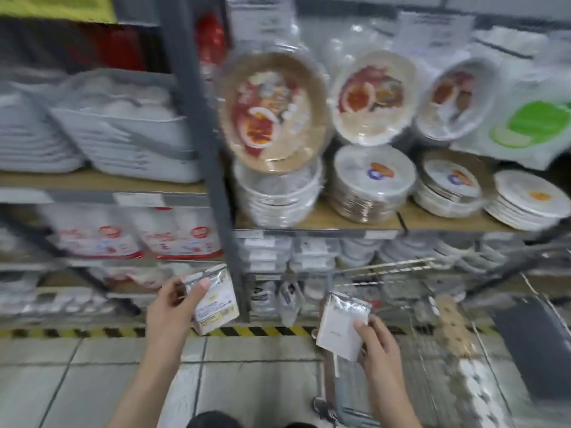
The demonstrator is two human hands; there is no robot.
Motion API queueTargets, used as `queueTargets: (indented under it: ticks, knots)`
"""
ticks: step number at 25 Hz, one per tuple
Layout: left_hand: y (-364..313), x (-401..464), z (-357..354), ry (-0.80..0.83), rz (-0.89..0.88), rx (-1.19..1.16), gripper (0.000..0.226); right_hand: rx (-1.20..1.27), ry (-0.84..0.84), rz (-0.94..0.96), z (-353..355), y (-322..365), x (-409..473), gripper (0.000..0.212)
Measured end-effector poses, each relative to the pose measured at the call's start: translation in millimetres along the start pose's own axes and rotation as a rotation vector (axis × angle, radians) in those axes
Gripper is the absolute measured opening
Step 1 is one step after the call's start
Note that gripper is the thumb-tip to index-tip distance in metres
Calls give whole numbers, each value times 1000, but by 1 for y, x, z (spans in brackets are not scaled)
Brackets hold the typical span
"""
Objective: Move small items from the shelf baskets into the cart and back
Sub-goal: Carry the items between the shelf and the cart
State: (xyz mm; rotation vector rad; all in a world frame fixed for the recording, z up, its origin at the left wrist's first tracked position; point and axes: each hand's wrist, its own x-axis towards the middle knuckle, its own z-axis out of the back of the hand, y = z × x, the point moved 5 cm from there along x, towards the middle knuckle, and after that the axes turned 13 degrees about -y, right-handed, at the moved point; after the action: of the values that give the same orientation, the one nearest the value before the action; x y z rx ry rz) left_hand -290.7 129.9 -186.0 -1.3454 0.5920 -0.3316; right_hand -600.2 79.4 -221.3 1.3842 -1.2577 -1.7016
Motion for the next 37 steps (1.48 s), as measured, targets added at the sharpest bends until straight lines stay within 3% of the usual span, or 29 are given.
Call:
queueTargets:
  ticks: [4,9,15,18,22,30,34,37]
  knots:
    - [-10,19,109,-124,-24,-58,10,-76,197,-17,-106,-13,-35,7]
    - [-15,52,290,-325,-25,-51,30,-161,487,-32,-273,-47,-129,13]
    - [-5,89,464,-608,-5,-100,12,-231,760,-20,-425,-79,-256,11]
    - [-3,113,506,-672,21,-140,9,-239,846,-16,-477,-75,-296,13]
    - [-21,172,524,-652,22,-207,21,-246,892,-10,-547,-69,-314,12]
    - [-85,312,588,-665,12,-299,16,-226,1005,-10,-722,-42,-356,21]
    - [-97,370,623,-695,34,-345,18,-212,983,25,-779,-26,-362,19]
    - [-113,426,642,-646,66,-376,21,-162,910,2,-811,-15,-357,39]
